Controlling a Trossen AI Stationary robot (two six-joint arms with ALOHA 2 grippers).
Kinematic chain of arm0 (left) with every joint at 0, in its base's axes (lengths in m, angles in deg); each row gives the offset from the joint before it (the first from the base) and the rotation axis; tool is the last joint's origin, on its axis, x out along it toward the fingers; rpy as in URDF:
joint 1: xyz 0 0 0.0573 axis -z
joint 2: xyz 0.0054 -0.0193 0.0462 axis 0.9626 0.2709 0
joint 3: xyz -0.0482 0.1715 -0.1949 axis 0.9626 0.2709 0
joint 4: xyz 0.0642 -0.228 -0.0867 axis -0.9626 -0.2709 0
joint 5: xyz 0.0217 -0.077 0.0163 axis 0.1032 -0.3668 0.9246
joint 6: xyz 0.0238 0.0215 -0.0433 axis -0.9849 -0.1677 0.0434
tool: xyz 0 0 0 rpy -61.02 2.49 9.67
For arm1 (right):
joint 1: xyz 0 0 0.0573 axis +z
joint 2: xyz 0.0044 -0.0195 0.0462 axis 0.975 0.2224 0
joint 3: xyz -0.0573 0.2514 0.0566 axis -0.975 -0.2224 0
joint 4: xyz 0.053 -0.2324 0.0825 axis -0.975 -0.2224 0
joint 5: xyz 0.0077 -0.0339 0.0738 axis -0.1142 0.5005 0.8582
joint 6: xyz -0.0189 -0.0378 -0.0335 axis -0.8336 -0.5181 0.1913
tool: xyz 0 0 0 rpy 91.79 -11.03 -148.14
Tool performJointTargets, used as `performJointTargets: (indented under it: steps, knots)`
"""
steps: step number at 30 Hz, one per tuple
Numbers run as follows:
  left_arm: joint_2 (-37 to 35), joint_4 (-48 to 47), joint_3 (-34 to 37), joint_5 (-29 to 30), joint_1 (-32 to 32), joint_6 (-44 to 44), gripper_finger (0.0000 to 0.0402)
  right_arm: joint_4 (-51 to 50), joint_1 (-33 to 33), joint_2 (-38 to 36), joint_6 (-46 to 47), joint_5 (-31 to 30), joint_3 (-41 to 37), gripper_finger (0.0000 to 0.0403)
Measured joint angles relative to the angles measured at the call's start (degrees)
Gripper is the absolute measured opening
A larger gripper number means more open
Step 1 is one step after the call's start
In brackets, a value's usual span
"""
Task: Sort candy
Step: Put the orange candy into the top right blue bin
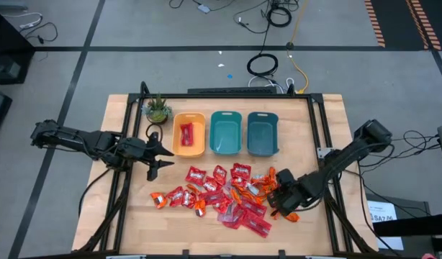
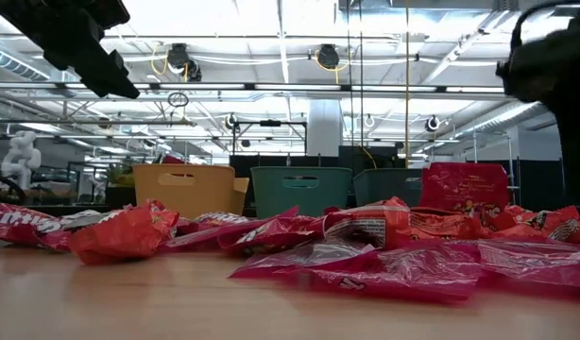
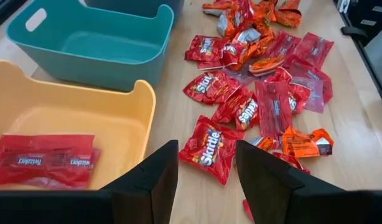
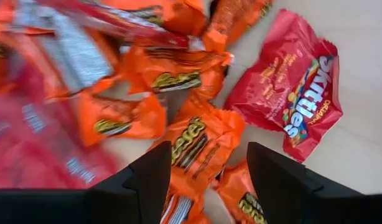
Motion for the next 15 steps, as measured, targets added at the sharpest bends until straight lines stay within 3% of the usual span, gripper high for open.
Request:
performJointTargets:
  steps: [10,15]
  knots:
    - [0.0,-0.3,0.0,-3.0,0.0,0.0,0.0169,3.0,-0.3,8.4,4.7,-0.4,0.1,0.0197]
    - [0.0,-0.7,0.0,-3.7,0.0,0.0,0.0169,6.6,-1.0,10.2,4.3,-1.5,0.2,0.0147]
